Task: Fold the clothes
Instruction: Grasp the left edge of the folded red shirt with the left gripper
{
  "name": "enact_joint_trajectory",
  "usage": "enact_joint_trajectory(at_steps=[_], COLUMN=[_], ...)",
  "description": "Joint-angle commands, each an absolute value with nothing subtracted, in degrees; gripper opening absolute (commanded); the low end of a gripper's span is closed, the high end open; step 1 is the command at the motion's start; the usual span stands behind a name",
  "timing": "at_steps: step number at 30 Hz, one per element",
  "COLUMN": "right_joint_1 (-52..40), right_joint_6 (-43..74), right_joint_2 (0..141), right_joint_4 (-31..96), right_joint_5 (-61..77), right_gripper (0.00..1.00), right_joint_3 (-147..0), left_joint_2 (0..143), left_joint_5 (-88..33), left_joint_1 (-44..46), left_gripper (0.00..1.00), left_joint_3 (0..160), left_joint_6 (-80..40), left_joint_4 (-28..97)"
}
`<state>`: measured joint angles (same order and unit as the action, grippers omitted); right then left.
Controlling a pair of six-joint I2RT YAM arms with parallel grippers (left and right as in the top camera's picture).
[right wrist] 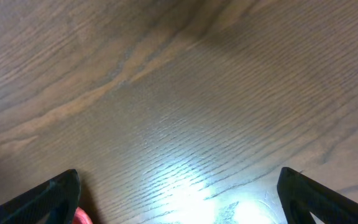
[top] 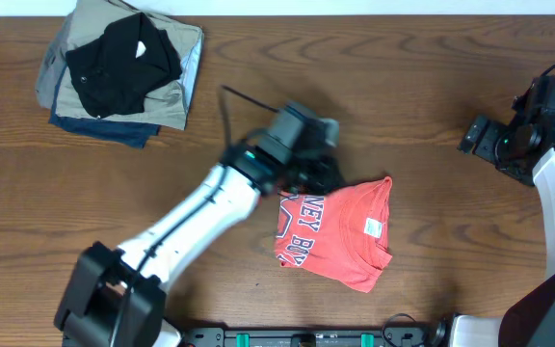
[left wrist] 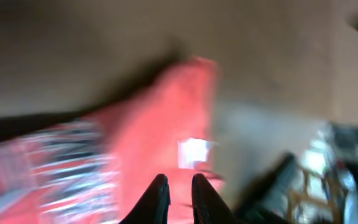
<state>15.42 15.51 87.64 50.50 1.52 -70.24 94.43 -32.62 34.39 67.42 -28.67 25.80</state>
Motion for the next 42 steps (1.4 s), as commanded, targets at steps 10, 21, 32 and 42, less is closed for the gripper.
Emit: enact_joint_trajectory(at_steps=[10, 21, 32, 42], right_joint_1=[15.73, 15.73, 15.73, 15.73], right_joint_6=[15.81, 15.81, 15.81, 15.81], right_joint_2=[87.55, 87.55, 87.55, 87.55], right_joint_4=[50.57, 50.57, 50.57, 50.57], right_joint_5=[1.52, 1.52, 1.52, 1.52], right_gripper=[0.99, 0.99, 0.99, 0.99], right_joint_3=[-70.7, -70.7, -70.7, -70.7], left_joint_2=[109.86, 116.9, 102.56, 93.73], left_joint_5=[-37.1, -22.35, -21.3, -21.39], left_joint_1=[29.56, 27.18, 23.79, 25.63], left_gripper=[0.15, 0.15, 0.15, 0.16], left_joint_3=[67.4, 67.46, 68.07, 67.79], left_joint_6=[-27.64, -27.62, -27.4, -27.66], left_joint_4=[27.35, 26.11, 31.66, 49.01])
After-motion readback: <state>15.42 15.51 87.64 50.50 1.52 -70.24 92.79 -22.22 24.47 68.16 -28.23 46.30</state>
